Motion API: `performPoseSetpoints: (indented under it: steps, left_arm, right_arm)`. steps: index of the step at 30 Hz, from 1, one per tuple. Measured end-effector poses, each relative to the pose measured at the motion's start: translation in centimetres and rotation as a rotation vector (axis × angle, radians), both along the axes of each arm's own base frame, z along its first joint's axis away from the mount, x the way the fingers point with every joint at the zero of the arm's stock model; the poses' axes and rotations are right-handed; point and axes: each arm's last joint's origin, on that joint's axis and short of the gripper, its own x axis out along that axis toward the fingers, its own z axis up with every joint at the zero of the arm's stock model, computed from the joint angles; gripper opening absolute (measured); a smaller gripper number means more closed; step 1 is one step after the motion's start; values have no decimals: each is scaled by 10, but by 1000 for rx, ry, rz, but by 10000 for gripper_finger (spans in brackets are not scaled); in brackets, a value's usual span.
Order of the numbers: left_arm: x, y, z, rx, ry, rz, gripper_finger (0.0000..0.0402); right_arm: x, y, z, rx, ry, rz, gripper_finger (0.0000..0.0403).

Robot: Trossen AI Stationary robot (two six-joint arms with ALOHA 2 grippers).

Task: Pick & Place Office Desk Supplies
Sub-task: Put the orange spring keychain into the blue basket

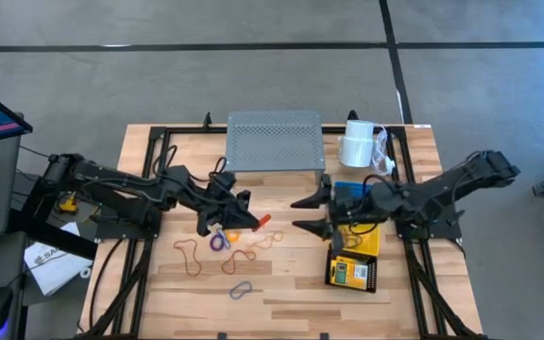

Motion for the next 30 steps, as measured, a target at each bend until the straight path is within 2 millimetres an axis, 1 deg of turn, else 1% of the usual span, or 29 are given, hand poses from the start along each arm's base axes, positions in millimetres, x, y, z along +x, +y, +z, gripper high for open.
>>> performPoseSetpoints:
  steps: [3, 7, 13, 20, 23, 25, 27, 30]
  left_arm:
    - [0, 0, 0, -1, 3, 8, 3]
    - [0, 0, 0, -3, -4, 14, 3]
    - [0, 0, 1, -4, -11, 14, 3]
    - [-1, 0, 2, -6, -26, 14, 3]
    - [-1, 0, 3, -5, -35, 4, 3]
    - [-1, 0, 4, -4, -44, -2, 3]
    - [-1, 0, 5, -5, -50, -4, 4]
    - [-1, 0, 5, -4, -50, -5, 3]
  right_arm:
    - [11, 2, -3, 17, -29, -6, 228]
    - [28, 4, -5, 40, -5, -17, 234]
    - [52, 12, 2, 9, -16, -22, 227]
    - [68, 17, 4, -3, 13, -25, 210]
    - [69, 15, 7, 11, 20, -28, 193]
    - [68, 14, 9, 16, 17, -28, 172]
    - [67, 14, 9, 17, 17, -28, 142]
    - [67, 14, 10, 18, 15, -28, 82]
